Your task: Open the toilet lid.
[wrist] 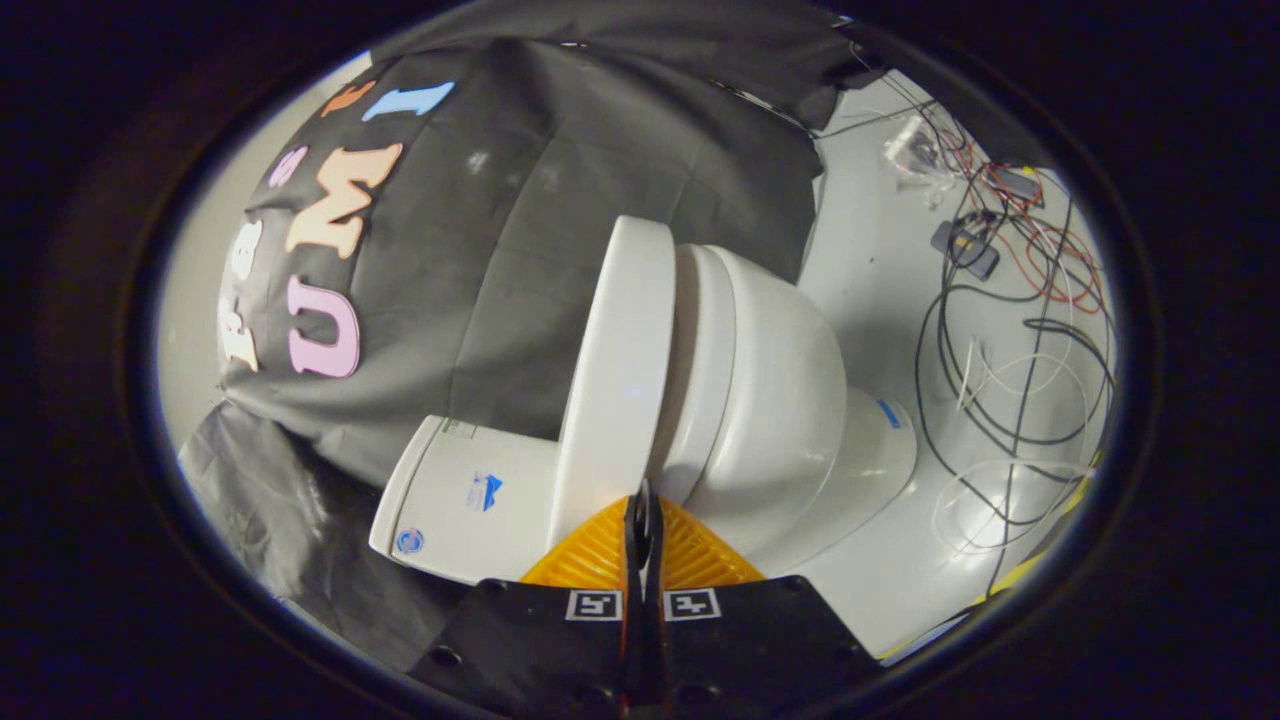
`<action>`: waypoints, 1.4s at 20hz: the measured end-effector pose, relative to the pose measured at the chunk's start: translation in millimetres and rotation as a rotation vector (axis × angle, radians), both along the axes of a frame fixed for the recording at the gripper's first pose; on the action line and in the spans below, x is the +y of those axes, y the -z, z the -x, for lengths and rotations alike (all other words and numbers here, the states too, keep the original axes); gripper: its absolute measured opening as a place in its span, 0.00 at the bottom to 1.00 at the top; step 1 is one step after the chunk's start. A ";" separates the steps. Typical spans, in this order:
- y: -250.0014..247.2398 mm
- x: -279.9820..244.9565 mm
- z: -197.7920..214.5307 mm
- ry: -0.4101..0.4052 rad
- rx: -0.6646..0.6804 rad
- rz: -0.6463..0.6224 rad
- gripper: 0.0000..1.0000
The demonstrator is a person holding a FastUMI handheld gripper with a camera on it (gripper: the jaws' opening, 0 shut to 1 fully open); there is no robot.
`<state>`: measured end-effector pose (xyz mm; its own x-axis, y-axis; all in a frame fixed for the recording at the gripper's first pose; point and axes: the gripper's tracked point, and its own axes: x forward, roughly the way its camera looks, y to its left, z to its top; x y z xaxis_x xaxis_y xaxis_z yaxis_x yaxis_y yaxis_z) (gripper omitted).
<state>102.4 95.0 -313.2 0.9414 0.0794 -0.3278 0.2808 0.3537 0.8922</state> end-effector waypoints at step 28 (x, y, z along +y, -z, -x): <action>-149.9 49.6 -27.1 -0.045 0.073 0.404 0.01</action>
<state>129.5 144.5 -163.3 0.9132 -0.0292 -0.4065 0.3145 0.6848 0.6574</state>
